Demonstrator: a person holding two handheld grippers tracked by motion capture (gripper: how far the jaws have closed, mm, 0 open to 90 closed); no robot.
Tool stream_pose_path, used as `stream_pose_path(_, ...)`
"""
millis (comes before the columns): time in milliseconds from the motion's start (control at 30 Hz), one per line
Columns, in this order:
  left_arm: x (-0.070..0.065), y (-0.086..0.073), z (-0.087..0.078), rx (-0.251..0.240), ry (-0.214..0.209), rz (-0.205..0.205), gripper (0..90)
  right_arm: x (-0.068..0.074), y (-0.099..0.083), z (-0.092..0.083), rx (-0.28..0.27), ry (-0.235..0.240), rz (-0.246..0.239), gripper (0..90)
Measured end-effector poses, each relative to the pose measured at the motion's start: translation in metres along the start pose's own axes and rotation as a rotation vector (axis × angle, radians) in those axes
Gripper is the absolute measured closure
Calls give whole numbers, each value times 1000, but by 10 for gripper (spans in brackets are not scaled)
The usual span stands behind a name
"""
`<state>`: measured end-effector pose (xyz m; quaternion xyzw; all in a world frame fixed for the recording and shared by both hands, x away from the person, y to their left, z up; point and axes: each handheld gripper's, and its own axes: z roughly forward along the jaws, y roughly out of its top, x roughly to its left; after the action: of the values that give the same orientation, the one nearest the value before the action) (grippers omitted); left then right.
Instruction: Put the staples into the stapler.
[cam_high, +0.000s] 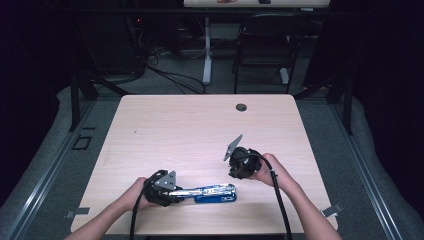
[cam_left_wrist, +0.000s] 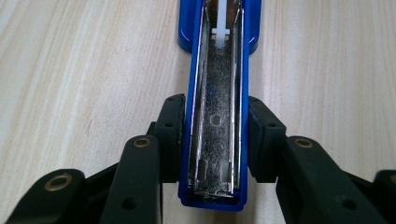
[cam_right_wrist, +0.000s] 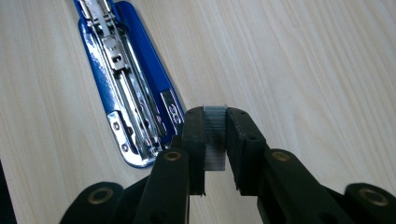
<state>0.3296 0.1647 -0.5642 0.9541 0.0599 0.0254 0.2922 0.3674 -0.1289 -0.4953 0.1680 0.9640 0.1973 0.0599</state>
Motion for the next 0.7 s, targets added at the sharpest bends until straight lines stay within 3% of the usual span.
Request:
stream_pose_path(433, 0, 0, 0, -2, -6, -1, 632, 16, 14, 5, -37, 79, -108, 783)
stream_pose_path(700, 0, 0, 1, -2, -7, -4, 632, 26, 19, 14, -13, 113, -175, 783)
